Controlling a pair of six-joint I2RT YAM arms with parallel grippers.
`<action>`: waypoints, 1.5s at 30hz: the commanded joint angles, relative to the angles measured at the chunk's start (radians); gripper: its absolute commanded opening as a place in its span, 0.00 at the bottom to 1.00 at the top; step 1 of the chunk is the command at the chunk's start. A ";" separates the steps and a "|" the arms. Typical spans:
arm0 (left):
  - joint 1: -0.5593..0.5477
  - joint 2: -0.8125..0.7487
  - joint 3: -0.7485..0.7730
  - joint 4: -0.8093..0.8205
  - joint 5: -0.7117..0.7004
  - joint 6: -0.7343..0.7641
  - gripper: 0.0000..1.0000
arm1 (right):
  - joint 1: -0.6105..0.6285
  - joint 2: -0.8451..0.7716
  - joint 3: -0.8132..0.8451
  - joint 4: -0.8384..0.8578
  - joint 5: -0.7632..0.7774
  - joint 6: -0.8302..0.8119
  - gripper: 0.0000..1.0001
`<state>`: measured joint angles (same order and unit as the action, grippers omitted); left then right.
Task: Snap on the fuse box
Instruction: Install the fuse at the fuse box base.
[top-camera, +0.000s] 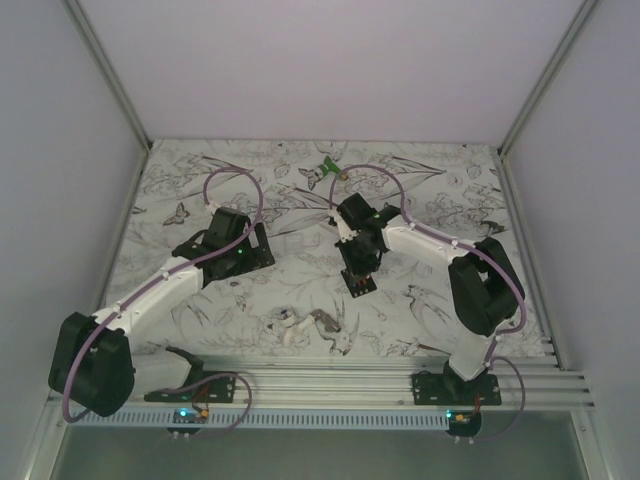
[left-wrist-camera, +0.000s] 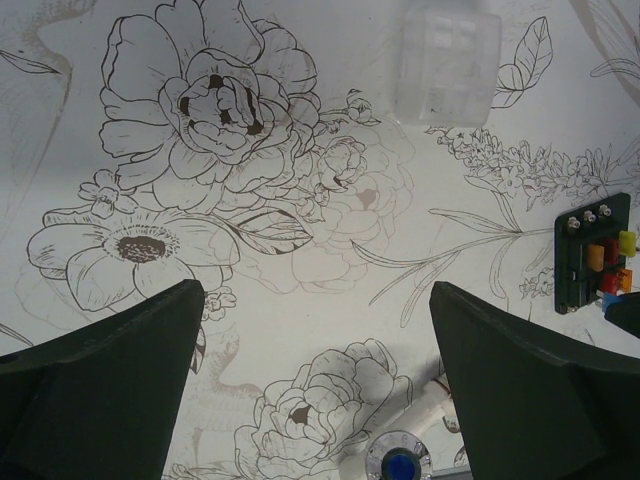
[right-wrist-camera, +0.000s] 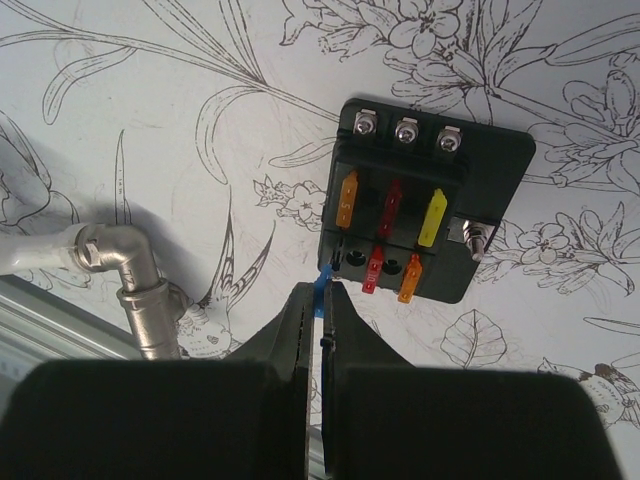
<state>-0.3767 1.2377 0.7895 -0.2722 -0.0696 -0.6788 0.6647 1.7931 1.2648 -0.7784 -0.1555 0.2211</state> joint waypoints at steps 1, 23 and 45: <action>0.010 0.006 0.004 -0.034 -0.011 0.016 1.00 | 0.011 0.015 0.025 -0.001 0.021 0.016 0.00; 0.010 0.009 0.007 -0.037 -0.002 0.011 1.00 | 0.017 0.025 0.001 0.021 0.043 0.053 0.00; 0.011 0.008 0.008 -0.040 -0.001 0.009 1.00 | 0.018 -0.007 0.008 0.016 0.049 0.055 0.00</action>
<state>-0.3729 1.2392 0.7898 -0.2859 -0.0696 -0.6792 0.6720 1.8126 1.2644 -0.7670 -0.1223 0.2699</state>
